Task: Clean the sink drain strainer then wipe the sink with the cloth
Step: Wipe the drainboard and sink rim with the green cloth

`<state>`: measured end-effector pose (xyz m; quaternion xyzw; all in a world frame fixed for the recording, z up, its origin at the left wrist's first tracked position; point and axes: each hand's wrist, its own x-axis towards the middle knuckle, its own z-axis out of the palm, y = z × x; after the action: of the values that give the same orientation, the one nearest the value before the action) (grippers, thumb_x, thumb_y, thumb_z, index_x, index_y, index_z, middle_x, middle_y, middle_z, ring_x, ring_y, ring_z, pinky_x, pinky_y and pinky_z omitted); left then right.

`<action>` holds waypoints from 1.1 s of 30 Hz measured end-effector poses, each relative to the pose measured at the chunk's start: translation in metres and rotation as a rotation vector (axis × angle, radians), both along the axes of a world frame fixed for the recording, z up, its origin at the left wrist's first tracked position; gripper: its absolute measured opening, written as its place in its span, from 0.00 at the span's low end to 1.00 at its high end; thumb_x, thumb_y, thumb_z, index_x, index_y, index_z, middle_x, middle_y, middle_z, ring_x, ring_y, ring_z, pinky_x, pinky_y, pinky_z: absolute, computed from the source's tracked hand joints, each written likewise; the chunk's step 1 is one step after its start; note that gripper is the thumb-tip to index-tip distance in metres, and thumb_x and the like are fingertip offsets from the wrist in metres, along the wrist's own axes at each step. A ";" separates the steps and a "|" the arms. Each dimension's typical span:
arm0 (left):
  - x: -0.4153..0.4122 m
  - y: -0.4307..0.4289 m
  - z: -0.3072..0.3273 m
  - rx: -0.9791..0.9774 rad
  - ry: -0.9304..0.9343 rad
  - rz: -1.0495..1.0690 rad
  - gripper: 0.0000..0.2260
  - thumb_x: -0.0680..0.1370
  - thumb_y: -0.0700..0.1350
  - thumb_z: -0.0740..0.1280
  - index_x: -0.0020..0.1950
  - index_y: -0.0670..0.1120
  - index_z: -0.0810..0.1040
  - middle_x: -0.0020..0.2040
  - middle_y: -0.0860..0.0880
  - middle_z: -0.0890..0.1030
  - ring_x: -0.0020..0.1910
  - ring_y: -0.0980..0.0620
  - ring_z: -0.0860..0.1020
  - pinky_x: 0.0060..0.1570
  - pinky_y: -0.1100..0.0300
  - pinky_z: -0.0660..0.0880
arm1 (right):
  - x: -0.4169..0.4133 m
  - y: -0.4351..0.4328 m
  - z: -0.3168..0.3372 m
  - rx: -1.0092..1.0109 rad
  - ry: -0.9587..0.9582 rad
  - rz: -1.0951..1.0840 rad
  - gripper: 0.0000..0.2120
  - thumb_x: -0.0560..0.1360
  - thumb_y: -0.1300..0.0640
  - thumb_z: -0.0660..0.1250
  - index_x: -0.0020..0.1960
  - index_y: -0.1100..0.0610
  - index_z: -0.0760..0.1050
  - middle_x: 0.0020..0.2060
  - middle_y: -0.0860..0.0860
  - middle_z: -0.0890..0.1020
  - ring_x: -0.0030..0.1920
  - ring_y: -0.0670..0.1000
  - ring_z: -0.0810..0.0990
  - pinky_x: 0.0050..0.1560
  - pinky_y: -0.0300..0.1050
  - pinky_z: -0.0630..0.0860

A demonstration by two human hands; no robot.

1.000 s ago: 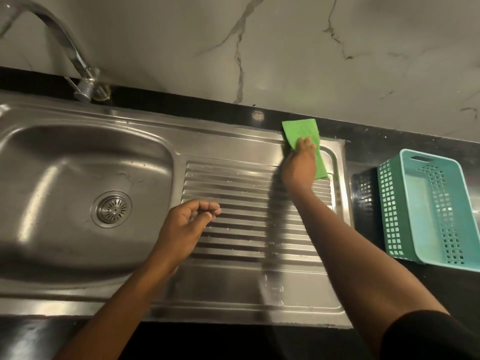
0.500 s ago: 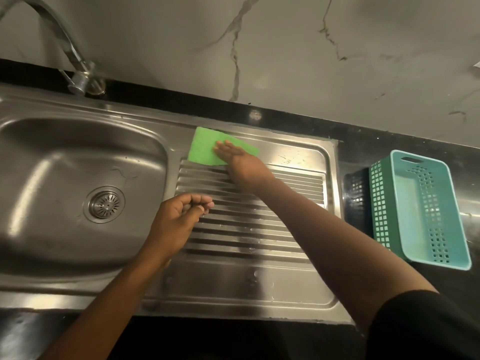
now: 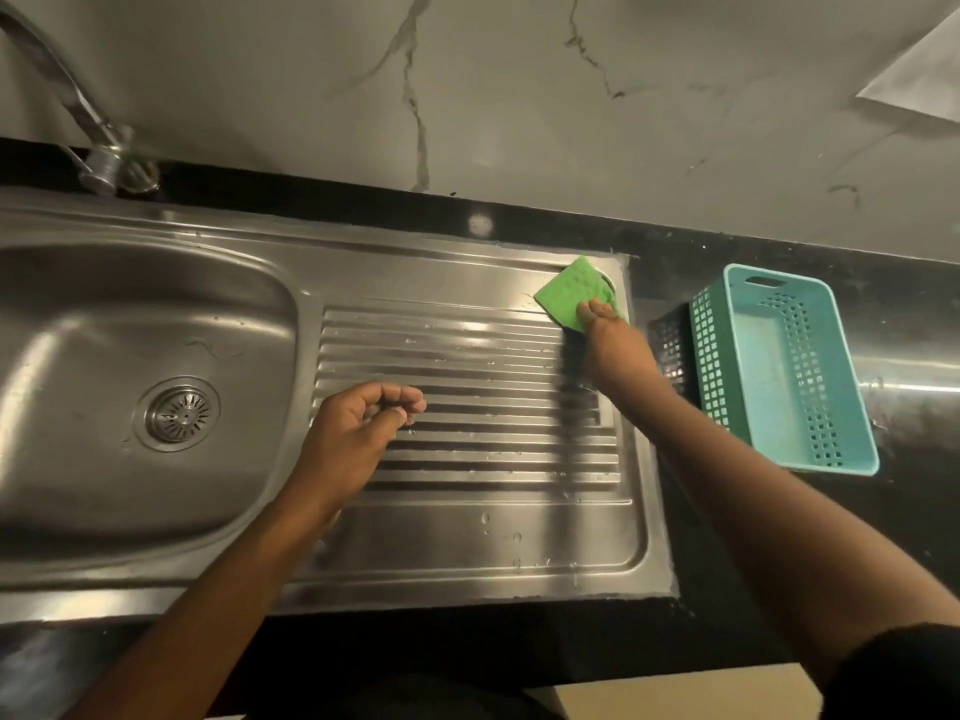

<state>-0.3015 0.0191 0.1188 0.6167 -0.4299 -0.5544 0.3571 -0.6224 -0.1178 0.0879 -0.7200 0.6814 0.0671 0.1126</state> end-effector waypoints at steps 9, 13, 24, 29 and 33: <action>-0.018 -0.001 0.006 -0.006 0.002 -0.053 0.13 0.82 0.35 0.65 0.56 0.49 0.85 0.52 0.51 0.88 0.54 0.52 0.85 0.55 0.58 0.79 | 0.000 0.109 -0.009 -0.042 -0.084 -0.070 0.29 0.79 0.72 0.57 0.79 0.64 0.63 0.78 0.63 0.67 0.78 0.64 0.67 0.75 0.55 0.67; -0.023 0.001 0.008 -0.018 -0.015 -0.085 0.13 0.82 0.35 0.64 0.56 0.49 0.85 0.53 0.51 0.88 0.54 0.52 0.85 0.56 0.56 0.80 | -0.005 0.116 -0.013 -0.083 -0.158 -0.094 0.18 0.81 0.60 0.60 0.70 0.61 0.71 0.69 0.60 0.76 0.68 0.63 0.76 0.64 0.55 0.75; 0.006 0.017 0.003 0.003 -0.008 0.021 0.13 0.81 0.35 0.65 0.55 0.48 0.85 0.51 0.49 0.89 0.54 0.50 0.86 0.55 0.55 0.80 | 0.104 0.089 -0.028 -0.201 -0.266 -0.194 0.21 0.83 0.56 0.64 0.75 0.59 0.72 0.75 0.58 0.74 0.77 0.61 0.70 0.80 0.56 0.63; 0.029 0.018 -0.005 0.015 -0.021 0.173 0.11 0.80 0.30 0.64 0.53 0.41 0.85 0.48 0.40 0.87 0.52 0.42 0.86 0.52 0.56 0.81 | 0.205 0.082 -0.028 -0.054 -0.421 0.146 0.27 0.77 0.59 0.64 0.75 0.64 0.72 0.75 0.64 0.73 0.76 0.65 0.68 0.79 0.57 0.62; 0.043 0.020 -0.004 0.009 -0.040 0.281 0.11 0.79 0.31 0.63 0.50 0.40 0.84 0.44 0.42 0.86 0.44 0.44 0.84 0.46 0.53 0.78 | 0.232 0.080 -0.021 0.002 -0.480 0.321 0.33 0.74 0.62 0.71 0.77 0.62 0.69 0.77 0.61 0.70 0.78 0.64 0.66 0.79 0.58 0.62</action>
<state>-0.2581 0.0396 0.1145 0.6832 -0.3438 -0.4885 0.4200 -0.3904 -0.0383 0.0664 -0.8137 0.5126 -0.0876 0.2596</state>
